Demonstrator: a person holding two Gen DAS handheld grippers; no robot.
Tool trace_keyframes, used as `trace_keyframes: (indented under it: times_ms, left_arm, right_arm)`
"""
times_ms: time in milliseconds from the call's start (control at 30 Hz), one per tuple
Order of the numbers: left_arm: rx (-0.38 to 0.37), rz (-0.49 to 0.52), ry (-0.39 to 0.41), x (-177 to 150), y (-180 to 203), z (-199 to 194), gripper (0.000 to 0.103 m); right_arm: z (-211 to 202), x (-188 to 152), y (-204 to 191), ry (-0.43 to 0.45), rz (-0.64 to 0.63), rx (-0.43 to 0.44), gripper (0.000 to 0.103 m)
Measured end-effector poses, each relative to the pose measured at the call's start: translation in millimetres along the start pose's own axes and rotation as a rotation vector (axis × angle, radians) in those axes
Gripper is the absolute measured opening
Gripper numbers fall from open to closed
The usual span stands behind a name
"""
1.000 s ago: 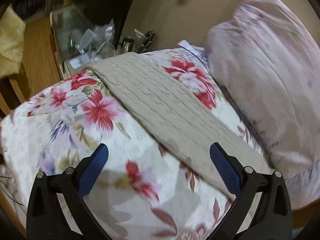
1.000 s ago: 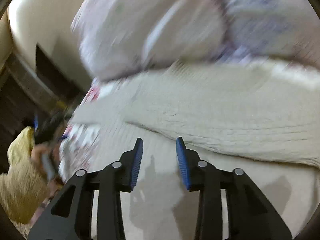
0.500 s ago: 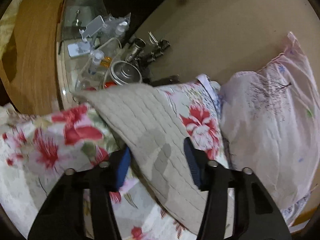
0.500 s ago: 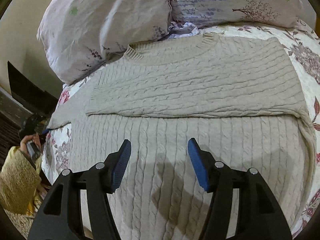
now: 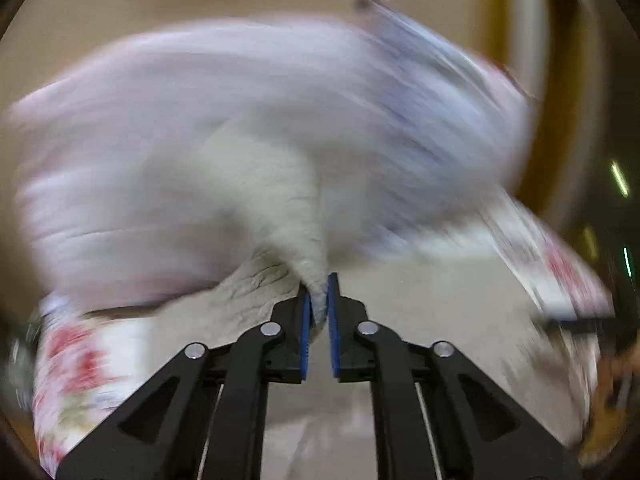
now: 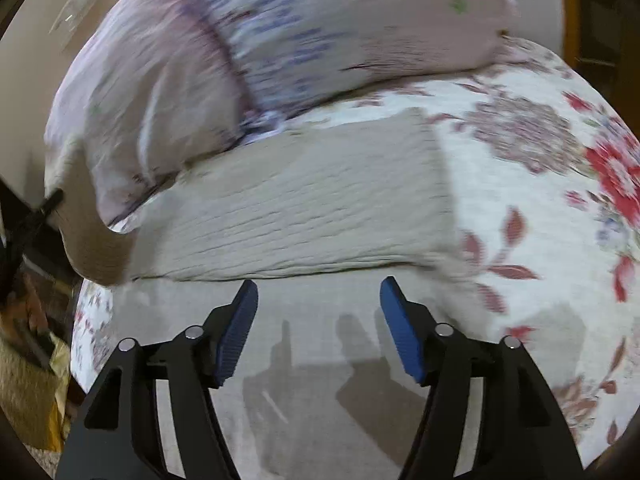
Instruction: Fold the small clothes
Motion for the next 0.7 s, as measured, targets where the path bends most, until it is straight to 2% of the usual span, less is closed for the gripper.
trace_keyframes:
  times_ms: [33, 67, 133, 167, 200, 267, 300, 367, 433, 500, 533, 567, 633, 667, 700]
  left_arm:
    - [-0.041, 0.058, -0.101, -13, 35, 29, 0.012]
    - [-0.051, 0.083, -0.164, -27, 53, 44, 0.012]
    - [-0.038, 0.049, -0.207, -49, 57, 48, 0.014]
    - [-0.027, -0.006, -0.209, -59, 48, 42, 0.023]
    - [0.015, -0.117, -0.201, -76, 27, 25, 0.042]
    - [0.076, -0.268, -0.182, -105, -8, -4, 0.06]
    - [0.09, -0.321, -0.187, -120, -18, -16, 0.062]
    - [0.133, -0.427, -0.217, -155, -35, -39, 0.063]
    - [0.159, -0.531, -0.246, -191, -44, -59, 0.063]
    - [0.122, -0.625, -0.253, -218, -39, -73, 0.056]
    - [0.089, -0.665, -0.251, -231, -31, -80, 0.052]
    - [0.045, -0.705, -0.248, -243, -20, -87, 0.044]
    - [0.007, -0.719, -0.24, -253, -5, -92, 0.042]
    - [-0.024, -0.736, -0.247, -261, 7, -97, 0.035]
    - [-0.038, -0.746, -0.248, -265, 12, -101, 0.033]
  right_arm:
    - [2, -1, 11, -0.012, 0.023, -0.007, 0.066]
    - [3, -2, 19, -0.022, 0.042, -0.01, 0.066]
    - [0, -8, 43, -0.046, 0.097, -0.009, 0.066]
    - [-4, -13, 58, -0.051, 0.116, -0.014, 0.066]
    - [-6, -18, 65, -0.056, 0.125, -0.018, 0.066]
    - [-10, -31, 84, -0.09, 0.151, -0.01, 0.066]
    - [-12, -43, 93, -0.127, 0.176, 0.017, 0.066]
    - [-15, -63, 99, -0.18, 0.2, 0.064, 0.062]
    - [-16, -90, 97, -0.257, 0.206, 0.146, 0.05]
    - [-22, -110, 90, -0.297, 0.208, 0.232, 0.046]
    - [-24, -121, 85, -0.337, 0.21, 0.282, 0.037]
    - [-24, -129, 81, -0.369, 0.211, 0.312, 0.034]
    - [-28, -149, 70, -0.429, 0.212, 0.385, 0.027]
    - [-29, -159, 65, -0.465, 0.209, 0.423, 0.023]
    - [-29, -166, 60, -0.493, 0.205, 0.448, 0.015]
Point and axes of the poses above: each gripper's, at about its wrist camera, not at the fingertips, and z roughly the way its jaws point, y to its right, x to its top, the point moved 7 cm from there along z, roughly the way its jaws point, and after that the axes turned 11 degrees about -x, right-handed, at the moved point
